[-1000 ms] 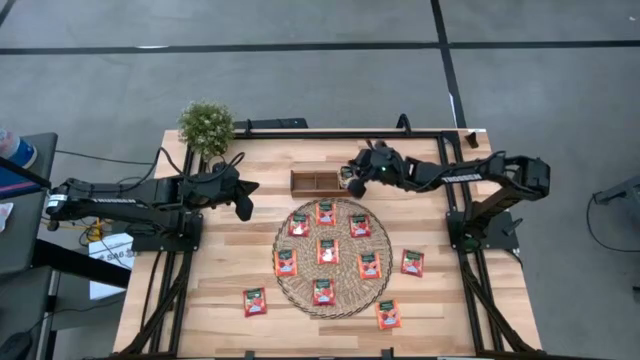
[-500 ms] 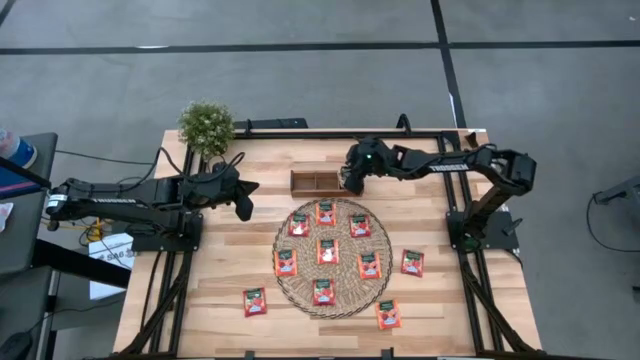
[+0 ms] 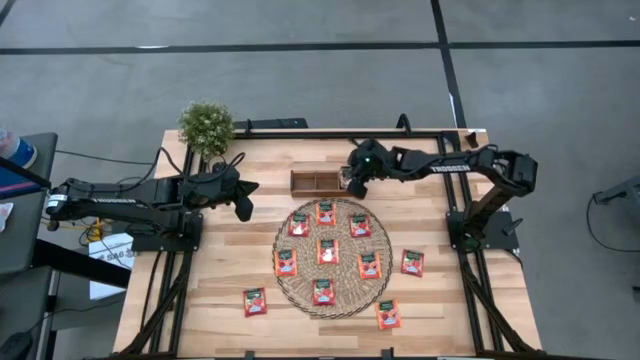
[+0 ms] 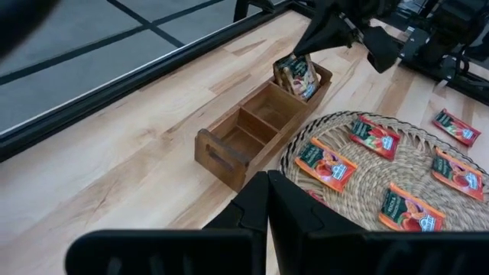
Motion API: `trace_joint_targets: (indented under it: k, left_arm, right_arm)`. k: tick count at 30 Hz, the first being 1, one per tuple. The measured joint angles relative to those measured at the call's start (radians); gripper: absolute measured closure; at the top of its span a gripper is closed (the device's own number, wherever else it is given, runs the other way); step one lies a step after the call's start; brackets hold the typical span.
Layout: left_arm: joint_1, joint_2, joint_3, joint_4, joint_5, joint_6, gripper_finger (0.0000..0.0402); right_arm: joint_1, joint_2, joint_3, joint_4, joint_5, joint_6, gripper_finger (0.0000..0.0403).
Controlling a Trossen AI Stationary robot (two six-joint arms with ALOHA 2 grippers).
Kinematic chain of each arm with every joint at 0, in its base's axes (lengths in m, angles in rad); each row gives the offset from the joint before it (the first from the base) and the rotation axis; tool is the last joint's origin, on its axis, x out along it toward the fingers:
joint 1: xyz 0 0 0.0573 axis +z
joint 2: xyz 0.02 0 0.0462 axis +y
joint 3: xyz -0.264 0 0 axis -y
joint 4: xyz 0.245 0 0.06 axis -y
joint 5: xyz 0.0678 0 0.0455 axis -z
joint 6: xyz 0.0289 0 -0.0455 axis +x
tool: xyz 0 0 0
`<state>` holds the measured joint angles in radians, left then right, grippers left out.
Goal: Pick & Place Tea
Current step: Put the brown tea bag into the right section of the wooden organizer, then put the red tea bag into the middle section of the wooden organizer
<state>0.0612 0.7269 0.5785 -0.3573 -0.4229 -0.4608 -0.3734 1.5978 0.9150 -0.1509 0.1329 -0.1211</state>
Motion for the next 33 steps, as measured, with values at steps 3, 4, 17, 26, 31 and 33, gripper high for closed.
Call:
trace_joint_targets:
  k: [3,4,17,26,31,33]
  left_arm:
    - [0.0,0.0,0.0,0.0,0.0,0.0,0.0401]
    - [0.0,0.0,0.0,0.0,0.0,0.0,0.0401]
    - [0.0,0.0,0.0,-0.002,0.0,0.005,0.0401]
    - [0.0,0.0,0.0,-0.011,0.0,0.005,0.0401]
    - [0.0,0.001,0.0,-0.042,0.026,0.004,0.0401]
    - [0.0,0.007,0.0,-0.055,0.026,0.003,0.0401]
  right_arm:
    - [0.008,0.0,0.0,-0.003,0.001,0.0,0.0403]
    - [0.01,0.0,0.0,-0.003,0.001,0.0,0.0403]
    - [0.02,-0.033,0.034,-0.1,0.051,-0.012,0.0403]
    - [0.041,-0.138,0.032,-0.17,0.022,0.018,0.0403]
    - [0.117,-0.305,0.032,-0.382,-0.016,0.027,0.0403]
    - [0.165,-0.365,0.032,-0.468,-0.024,0.059,0.0403]
